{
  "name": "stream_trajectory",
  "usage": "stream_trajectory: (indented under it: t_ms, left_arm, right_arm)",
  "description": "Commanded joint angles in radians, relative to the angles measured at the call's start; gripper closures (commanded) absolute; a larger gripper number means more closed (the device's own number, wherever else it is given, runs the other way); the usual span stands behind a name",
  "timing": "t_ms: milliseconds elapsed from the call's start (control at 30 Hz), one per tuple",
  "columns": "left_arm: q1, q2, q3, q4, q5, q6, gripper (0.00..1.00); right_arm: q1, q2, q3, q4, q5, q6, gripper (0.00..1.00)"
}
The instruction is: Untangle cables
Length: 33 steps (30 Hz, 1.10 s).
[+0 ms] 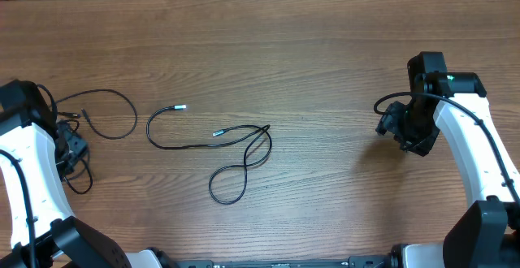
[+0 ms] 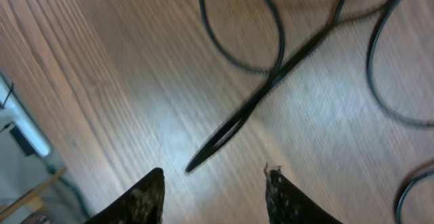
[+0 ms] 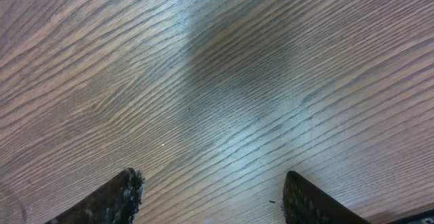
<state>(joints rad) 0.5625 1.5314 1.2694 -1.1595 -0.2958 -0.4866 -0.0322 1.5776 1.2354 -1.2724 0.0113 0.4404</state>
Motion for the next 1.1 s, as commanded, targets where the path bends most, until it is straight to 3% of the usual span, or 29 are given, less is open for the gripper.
stream_trajectory:
  t_ms: [0, 167, 233, 267, 300, 367, 400, 567, 733, 867, 967, 1067]
  left_arm:
    - [0.000, -0.016, 0.002, 0.042, -0.051, -0.035, 0.50]
    - [0.000, 0.007, -0.088, 0.126, -0.051, -0.034, 0.48]
    - [0.000, 0.016, -0.130, 0.175, -0.044, -0.034, 0.52]
    - [0.000, 0.019, -0.134, 0.187, -0.027, -0.033, 0.57]
    - [0.000, 0.019, -0.134, 0.200, -0.009, -0.032, 0.74]
    - [0.000, 0.019, -0.134, 0.209, 0.006, -0.030, 0.94]
    - [0.000, 0.019, -0.133, 0.225, 0.026, -0.029, 0.96]
    - [0.000, 0.014, -0.045, 0.383, 0.286, 0.060, 0.96]
    - [0.000, 0.011, 0.238, 0.510, 0.300, 0.061, 0.96]
    - [0.000, 0.011, 0.367, 0.548, 0.289, 0.061, 0.95]
    - [0.000, 0.018, 0.364, 0.481, 0.287, 0.061, 0.37]
    - [0.000, 0.053, 0.360, 0.306, 0.287, 0.061, 0.18]
  right_arm:
    - [-0.002, -0.003, -0.006, 0.003, 0.009, 0.001, 0.35]
    - [-0.002, -0.003, -0.006, 0.003, 0.009, 0.000, 0.35]
    - [-0.002, -0.003, -0.006, 0.003, 0.009, 0.001, 0.35]
    - [-0.002, -0.003, -0.006, 0.003, 0.009, 0.000, 0.35]
    - [-0.002, -0.003, -0.006, 0.003, 0.009, 0.000, 0.35]
    - [-0.002, -0.003, -0.006, 0.002, 0.009, 0.000, 0.35]
    - [-0.002, -0.003, -0.006, 0.002, 0.009, 0.000, 0.35]
    - [-0.002, -0.003, -0.006, 0.001, 0.009, 0.000, 0.35]
    - [-0.002, -0.003, -0.006, -0.005, 0.009, 0.001, 0.35]
    - [-0.002, -0.003, -0.006, 0.001, 0.009, 0.001, 0.35]
    - [-0.002, -0.003, -0.006, 0.006, 0.009, 0.001, 0.35]
    - [-0.002, -0.003, -0.006, 0.006, 0.009, 0.000, 0.35]
